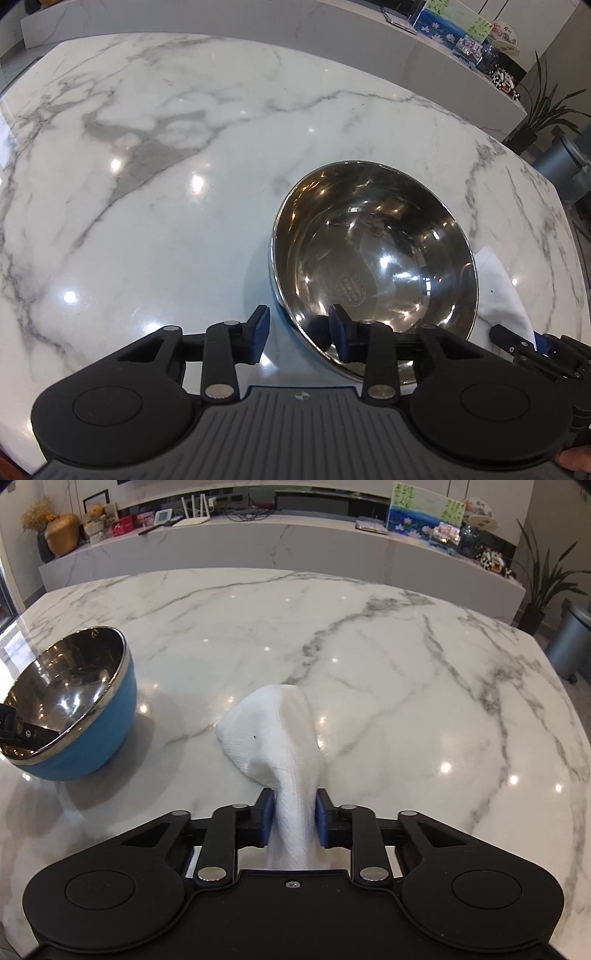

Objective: Clean bowl
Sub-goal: 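Grasp the white cloth with the right gripper while the left gripper grasps the bowl rim, then lift the bowl with the left gripper while the right gripper brings the cloth inside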

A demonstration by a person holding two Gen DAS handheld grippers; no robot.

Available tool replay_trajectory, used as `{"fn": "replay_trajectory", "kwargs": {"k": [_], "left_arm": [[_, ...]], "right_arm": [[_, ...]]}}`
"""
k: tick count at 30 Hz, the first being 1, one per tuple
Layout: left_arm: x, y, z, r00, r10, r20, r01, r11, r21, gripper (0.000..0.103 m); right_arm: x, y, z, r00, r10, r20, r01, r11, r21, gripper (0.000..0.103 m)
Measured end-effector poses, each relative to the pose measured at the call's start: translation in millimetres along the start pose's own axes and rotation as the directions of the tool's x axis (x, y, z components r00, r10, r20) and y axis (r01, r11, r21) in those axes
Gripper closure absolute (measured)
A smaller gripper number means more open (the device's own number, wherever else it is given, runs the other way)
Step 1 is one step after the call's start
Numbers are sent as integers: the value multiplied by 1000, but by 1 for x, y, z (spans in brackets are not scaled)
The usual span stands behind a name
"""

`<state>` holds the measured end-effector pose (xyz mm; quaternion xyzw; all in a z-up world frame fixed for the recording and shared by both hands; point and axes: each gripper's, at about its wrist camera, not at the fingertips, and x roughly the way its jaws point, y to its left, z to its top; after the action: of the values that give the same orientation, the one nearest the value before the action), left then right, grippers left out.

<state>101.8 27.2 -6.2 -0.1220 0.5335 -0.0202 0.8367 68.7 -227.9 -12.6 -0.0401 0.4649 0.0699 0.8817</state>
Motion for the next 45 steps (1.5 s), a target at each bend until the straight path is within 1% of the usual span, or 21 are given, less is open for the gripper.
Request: {"fn": "replay_trajectory", "kwargs": {"k": [1,3,8,13,15,17,19,21,23,26,32,34,37,40,45], "left_arm": [[-1,-1,0,1000,4,4,-4,1000,2,79],[-1,-3,1,1000,14,10,-14,1000,13,80],[-7,-9,-4,998,50,40,-52,997,50,84],[-14,-18,-8,994,80,76,-88,991,102,88],[-17,-23,-11,990,99,97,-112,984,135,88],[-20,-29,-14,986,117,117,-136,977,166,88],[-23,-35,-20,981,133,140,-159,968,195,88],[-25,-39,-25,979,138,151,-169,962,214,88],[-27,-41,-30,980,131,150,-163,961,225,88],[-31,-39,-40,984,113,137,-143,962,234,89],[-37,-34,-53,986,86,140,-120,959,258,89],[-39,-34,-56,986,80,147,-118,955,272,89],[-42,-36,-59,987,61,148,-102,954,283,89],[-45,-42,-62,985,49,163,-99,945,313,89],[-43,-45,-65,986,57,159,-107,939,327,89]], "right_arm": [[0,-1,0,1000,-3,0,3,1000,1,90],[-2,-2,0,1000,1,0,-1,1000,13,92],[-14,0,2,1000,14,21,-15,1000,21,93],[-47,12,9,995,47,88,-47,999,6,93],[-64,18,14,990,79,120,-79,997,-9,93],[-75,25,18,985,108,134,-105,994,-29,93],[-87,37,23,977,156,142,-149,987,-60,93],[-88,48,24,972,199,127,-191,979,-72,93],[-88,60,23,966,233,109,-224,971,-88,93],[-78,76,18,969,239,66,-229,965,-130,93],[-62,93,3,966,259,-2,-256,953,-163,93],[-59,95,-1,963,268,-20,-268,949,-169,93],[-54,93,-6,957,286,-46,-290,945,-148,93],[-48,89,-13,952,298,-74,-306,943,-134,93],[-55,83,-17,945,321,-59,-327,933,-149,92]]}}
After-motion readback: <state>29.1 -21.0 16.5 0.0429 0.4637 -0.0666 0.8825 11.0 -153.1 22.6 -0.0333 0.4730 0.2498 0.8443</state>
